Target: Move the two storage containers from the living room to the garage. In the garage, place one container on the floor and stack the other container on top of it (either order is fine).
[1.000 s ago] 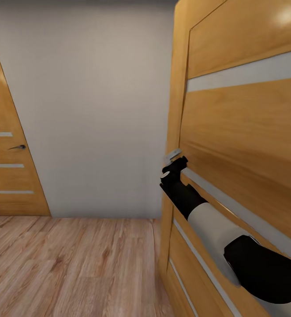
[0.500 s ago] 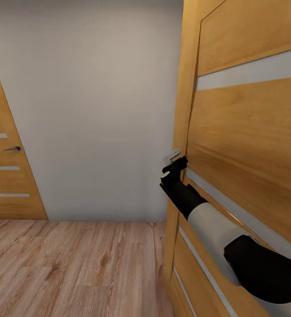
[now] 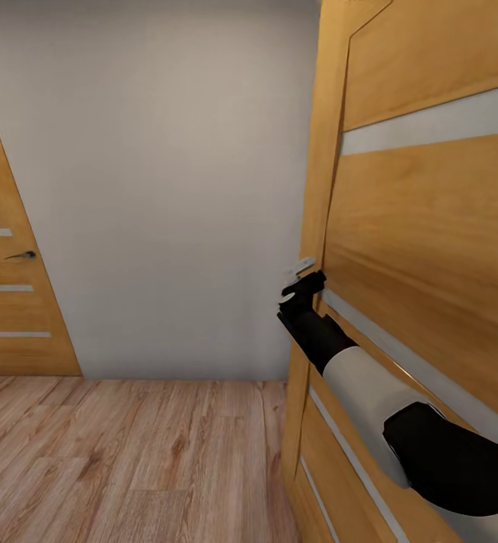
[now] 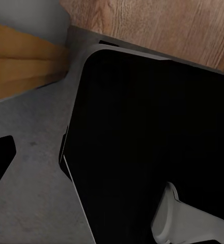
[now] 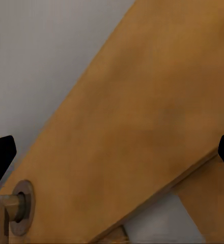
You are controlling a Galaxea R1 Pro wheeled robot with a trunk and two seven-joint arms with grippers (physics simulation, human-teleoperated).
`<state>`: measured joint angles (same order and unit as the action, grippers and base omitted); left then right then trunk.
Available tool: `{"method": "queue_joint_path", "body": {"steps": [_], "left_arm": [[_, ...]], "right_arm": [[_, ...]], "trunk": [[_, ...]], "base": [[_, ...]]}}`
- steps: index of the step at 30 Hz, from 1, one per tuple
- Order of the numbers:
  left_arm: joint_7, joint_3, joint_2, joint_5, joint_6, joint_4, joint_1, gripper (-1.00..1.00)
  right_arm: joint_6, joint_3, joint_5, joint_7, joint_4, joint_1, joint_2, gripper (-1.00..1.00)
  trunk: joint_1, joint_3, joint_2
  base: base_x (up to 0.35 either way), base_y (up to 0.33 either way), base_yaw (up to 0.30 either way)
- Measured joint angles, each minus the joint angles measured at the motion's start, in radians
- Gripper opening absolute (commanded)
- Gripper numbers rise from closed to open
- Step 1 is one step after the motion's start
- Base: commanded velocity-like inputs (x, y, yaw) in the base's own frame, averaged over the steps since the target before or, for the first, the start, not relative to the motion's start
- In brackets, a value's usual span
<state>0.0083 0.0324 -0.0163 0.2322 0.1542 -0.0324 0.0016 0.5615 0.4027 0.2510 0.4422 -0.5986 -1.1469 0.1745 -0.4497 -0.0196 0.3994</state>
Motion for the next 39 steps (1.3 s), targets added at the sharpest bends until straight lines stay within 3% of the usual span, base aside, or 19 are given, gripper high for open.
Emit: {"method": "queue_joint_path", "body": {"steps": [5,12,19,27,32,38,39], "left_arm": [[0.000,0.000,0.000,0.000,0.000,0.000,0.000,1.00],[0.000,0.000,0.000,0.000,0.000,0.000,0.000,1.00],[0.000,0.000,0.000,0.000,0.000,0.000,0.000,1.00],[0.000,0.000,0.000,0.000,0.000,0.000,0.000,1.00],[0.000,0.000,0.000,0.000,0.000,0.000,0.000,1.00],[0.000,0.000,0.000,0.000,0.000,0.000,0.000,1.00],[0.000,0.000,0.000,0.000,0.000,0.000,0.000,1.00]], "right_arm": [[-0.004,-0.045,0.000,-0.001,0.062,-0.004,0.000,1.00],[-0.019,-0.055,-0.012,-0.002,0.172,-0.067,0.000,1.00],[-0.021,-0.061,-0.013,-0.005,0.194,-0.098,-0.007,1.00],[-0.024,-0.061,-0.019,-0.012,0.197,-0.122,-0.094,1.00],[-0.022,-0.091,-0.007,-0.014,0.196,-0.125,-0.161,1.00],[-0.036,-0.095,-0.012,-0.020,0.197,-0.126,-0.213,1.00],[-0.036,-0.097,-0.011,-0.019,0.197,-0.125,-0.211,1.00]], "trunk": [[0.000,0.000,0.000],[0.000,0.000,0.000],[0.000,0.000,0.000],[0.000,0.000,0.000],[0.000,0.000,0.000],[0.000,0.000,0.000],[0.000,0.000,0.000]], "base": [[0.000,0.000,0.000],[0.000,0.000,0.000],[0.000,0.000,0.000],[0.000,0.000,0.000],[0.000,0.000,0.000],[0.000,0.000,0.000],[0.000,0.000,0.000]]}}
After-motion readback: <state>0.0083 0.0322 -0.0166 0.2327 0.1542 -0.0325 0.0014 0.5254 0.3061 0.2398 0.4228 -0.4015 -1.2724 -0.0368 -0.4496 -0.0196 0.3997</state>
